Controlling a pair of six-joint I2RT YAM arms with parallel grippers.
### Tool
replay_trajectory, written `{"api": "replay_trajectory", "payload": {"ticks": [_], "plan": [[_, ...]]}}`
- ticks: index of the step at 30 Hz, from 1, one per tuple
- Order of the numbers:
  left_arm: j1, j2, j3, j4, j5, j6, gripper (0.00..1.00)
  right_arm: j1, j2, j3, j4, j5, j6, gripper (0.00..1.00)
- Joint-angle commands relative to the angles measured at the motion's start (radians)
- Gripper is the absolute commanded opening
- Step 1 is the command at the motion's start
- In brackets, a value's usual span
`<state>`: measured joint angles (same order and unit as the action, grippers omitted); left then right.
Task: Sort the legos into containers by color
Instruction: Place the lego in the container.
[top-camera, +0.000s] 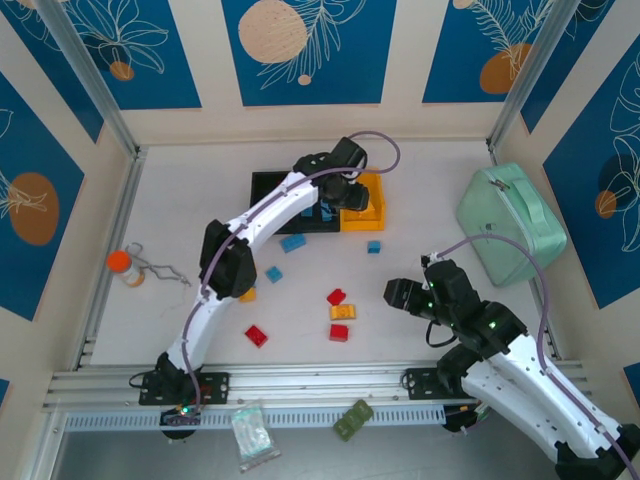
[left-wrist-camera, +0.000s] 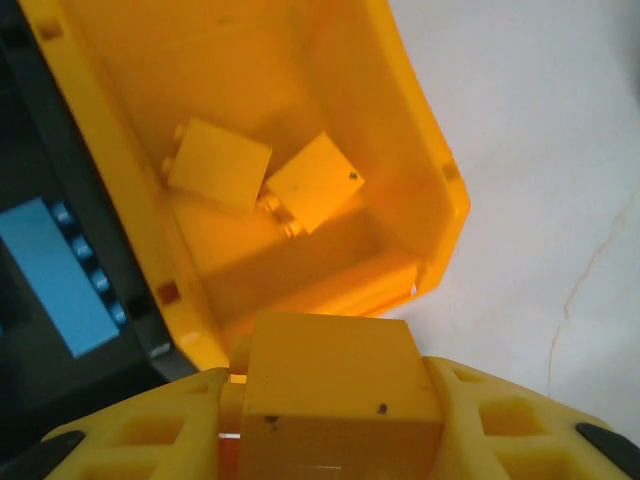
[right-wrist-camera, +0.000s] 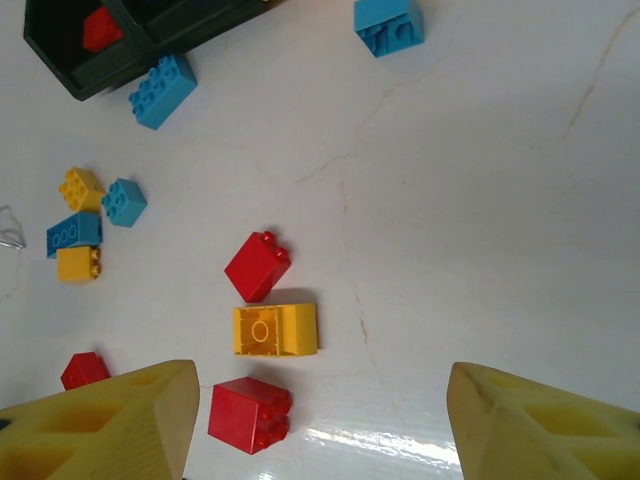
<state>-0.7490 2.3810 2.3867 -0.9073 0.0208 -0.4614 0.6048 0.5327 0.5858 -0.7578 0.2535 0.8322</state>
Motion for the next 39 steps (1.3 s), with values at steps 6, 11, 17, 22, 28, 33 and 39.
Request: {"api": "replay_trajectory", "payload": {"ticks": [6,11,17,22,28,33,39], "plan": [[-0.003,0.148,0.212,-0.071,-0.072,0.082,0.37,-0.017,-0.012,-0.028,-0.014,-0.042,0.016,0.66],[-0.003,0.170,0.222,-0.051,-0.056,0.081,0.39,-0.020,-0.015,-0.033,-0.022,-0.042,0.023,0.66],[-0.003,0.181,0.221,-0.062,-0.069,0.090,0.52,-0.022,-0.023,-0.032,-0.028,-0.040,0.023,0.66],[-0.004,0.162,0.221,-0.059,-0.064,0.083,0.61,-0.023,-0.023,-0.029,-0.025,-0.044,0.022,0.66],[-0.014,0.095,0.199,-0.067,-0.042,0.080,0.60,-0.023,-0.018,-0.029,-0.019,-0.046,0.018,0.66],[-0.024,-0.079,-0.033,-0.004,0.002,0.066,0.60,-0.023,0.014,-0.014,-0.022,-0.026,0.011,0.66],[-0.024,-0.407,-0.510,0.183,0.045,0.032,0.61,-0.023,0.128,0.021,0.031,0.001,-0.014,0.66]]}}
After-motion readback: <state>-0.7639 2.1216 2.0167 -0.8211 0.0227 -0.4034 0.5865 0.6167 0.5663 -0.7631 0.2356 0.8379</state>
